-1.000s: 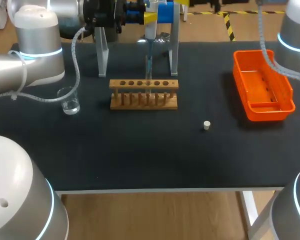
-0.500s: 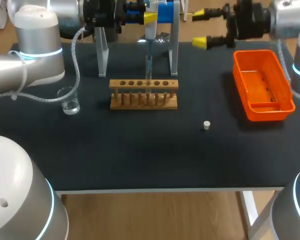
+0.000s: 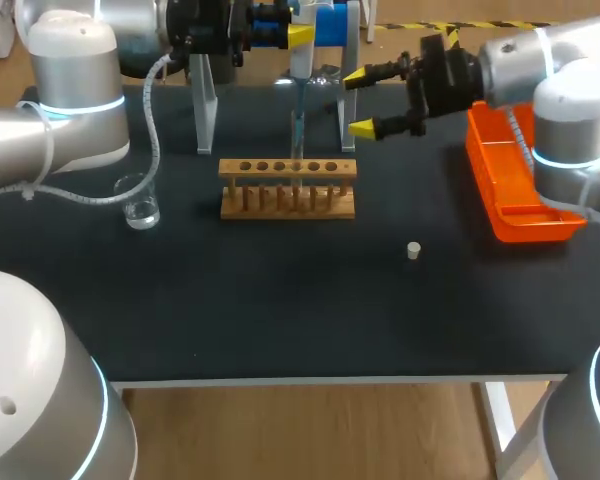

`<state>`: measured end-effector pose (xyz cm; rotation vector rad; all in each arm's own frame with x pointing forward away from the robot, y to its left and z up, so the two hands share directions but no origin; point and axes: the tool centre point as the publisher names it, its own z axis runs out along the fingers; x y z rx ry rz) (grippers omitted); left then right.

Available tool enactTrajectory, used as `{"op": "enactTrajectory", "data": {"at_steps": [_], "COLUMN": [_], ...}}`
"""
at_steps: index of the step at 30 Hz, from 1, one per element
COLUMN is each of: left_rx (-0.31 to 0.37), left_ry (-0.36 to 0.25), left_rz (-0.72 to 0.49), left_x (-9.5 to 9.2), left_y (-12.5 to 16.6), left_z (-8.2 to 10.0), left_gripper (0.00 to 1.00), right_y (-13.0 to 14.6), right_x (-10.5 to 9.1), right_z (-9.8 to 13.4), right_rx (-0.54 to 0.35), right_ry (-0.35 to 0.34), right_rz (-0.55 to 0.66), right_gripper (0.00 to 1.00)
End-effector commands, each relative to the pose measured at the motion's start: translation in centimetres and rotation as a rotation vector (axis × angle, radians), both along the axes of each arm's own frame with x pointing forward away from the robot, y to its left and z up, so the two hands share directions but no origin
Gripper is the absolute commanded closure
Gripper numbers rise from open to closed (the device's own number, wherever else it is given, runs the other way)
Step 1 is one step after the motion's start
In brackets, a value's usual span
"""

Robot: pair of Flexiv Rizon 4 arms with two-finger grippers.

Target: Invert the test tube, pick up the pipette, mount the tip to pipette, aspirate from beaker and dispense into the tube, eject the tip, return the pipette, and cap with the stopper.

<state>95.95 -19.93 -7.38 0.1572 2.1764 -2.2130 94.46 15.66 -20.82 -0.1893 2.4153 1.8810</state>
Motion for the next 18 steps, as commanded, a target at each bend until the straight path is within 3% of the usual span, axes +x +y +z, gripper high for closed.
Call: {"op": "enactTrajectory", "data": {"at_steps": [1, 8, 18], "left_rx": [0.002, 0.002, 0.002], "left_ry": [0.0, 0.0, 0.0], "left_rz": [-0.005, -0.005, -0.005], "left_x": [0.2, 0.2, 0.2], "left_y": [0.0, 0.0, 0.0], "left_z": [0.1, 0.1, 0.1], "left_gripper": [1.0, 1.0, 1.0], "right_y": [2.7, 4.4, 6.5], "right_x": [1.7, 2.3, 3.2], "right_z": [-1.7, -3.6, -6.1], "right_rx": [-0.027, -0.064, -0.14], "right_ry": [0.02, 0.055, 0.053], "right_rz": [0.038, 0.035, 0.015], "right_gripper": [0.0, 0.0, 0.0]}}
